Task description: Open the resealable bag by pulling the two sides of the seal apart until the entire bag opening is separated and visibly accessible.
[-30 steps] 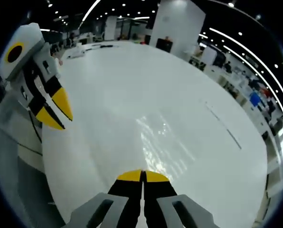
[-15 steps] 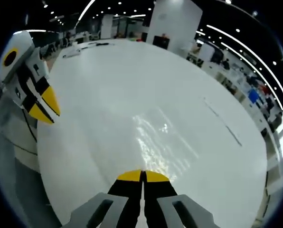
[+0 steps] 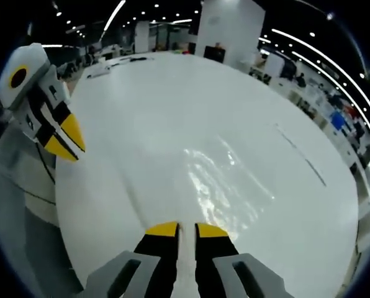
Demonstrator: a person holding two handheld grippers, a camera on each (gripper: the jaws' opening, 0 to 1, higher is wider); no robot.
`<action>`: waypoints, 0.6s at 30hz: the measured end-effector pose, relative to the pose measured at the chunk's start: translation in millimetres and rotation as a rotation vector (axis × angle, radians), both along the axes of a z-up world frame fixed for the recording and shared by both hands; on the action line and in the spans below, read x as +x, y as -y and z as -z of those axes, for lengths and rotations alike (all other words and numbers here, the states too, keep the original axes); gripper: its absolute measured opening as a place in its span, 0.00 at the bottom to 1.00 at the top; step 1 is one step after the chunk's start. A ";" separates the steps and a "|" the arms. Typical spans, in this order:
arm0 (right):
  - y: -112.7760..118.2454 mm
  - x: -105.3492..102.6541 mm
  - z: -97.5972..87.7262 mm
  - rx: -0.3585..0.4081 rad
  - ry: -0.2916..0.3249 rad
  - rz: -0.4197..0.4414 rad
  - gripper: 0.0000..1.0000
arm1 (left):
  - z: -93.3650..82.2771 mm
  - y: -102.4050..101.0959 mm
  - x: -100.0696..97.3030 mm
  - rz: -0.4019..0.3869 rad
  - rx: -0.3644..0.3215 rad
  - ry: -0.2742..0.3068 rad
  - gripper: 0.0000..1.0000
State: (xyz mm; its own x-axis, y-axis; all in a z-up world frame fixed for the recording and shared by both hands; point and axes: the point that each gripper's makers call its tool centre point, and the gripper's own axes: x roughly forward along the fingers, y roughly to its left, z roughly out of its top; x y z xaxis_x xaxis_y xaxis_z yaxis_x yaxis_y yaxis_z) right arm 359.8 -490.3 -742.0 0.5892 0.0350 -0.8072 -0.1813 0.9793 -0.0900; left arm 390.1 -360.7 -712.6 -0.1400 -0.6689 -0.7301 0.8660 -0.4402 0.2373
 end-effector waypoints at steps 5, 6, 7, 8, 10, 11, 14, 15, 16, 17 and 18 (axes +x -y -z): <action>-5.8 -0.8 1.1 0.030 0.002 0.002 0.09 | 0.1 0.2 0.9 -0.004 -0.001 -0.004 0.04; -6.9 -1.3 1.2 0.039 0.002 0.008 0.10 | -0.1 0.4 1.0 -0.004 -0.002 -0.004 0.04; -7.2 -1.8 1.6 0.043 0.001 0.009 0.10 | -0.6 0.7 1.1 -0.006 -0.004 -0.006 0.04; -7.6 -2.2 3.3 0.049 -0.001 0.009 0.11 | -0.8 0.9 1.1 -0.007 -0.006 -0.007 0.04; -11.1 -3.1 4.9 0.072 -0.004 0.009 0.16 | -0.2 0.7 1.3 -0.008 -0.005 -0.008 0.04; -11.9 -4.0 6.0 0.073 -0.007 0.009 0.18 | 0.0 0.7 1.3 -0.007 -0.004 -0.008 0.04; -13.9 -4.7 6.3 0.088 -0.001 0.019 0.21 | 0.4 -0.4 1.1 -0.004 -0.001 -0.006 0.04; -14.9 -5.3 6.1 0.096 -0.001 0.019 0.23 | 0.2 -0.5 1.2 -0.004 -0.002 -0.006 0.04; -14.4 -6.0 5.1 0.094 0.005 0.017 0.24 | -0.1 -0.7 1.5 -0.004 -0.002 -0.006 0.04; -14.3 -6.6 2.8 0.092 0.013 0.012 0.25 | -0.3 -1.0 2.0 -0.005 -0.001 -0.006 0.04; -14.1 -6.6 0.4 0.093 0.024 0.012 0.25 | -0.5 -1.0 2.5 -0.006 -0.002 -0.005 0.04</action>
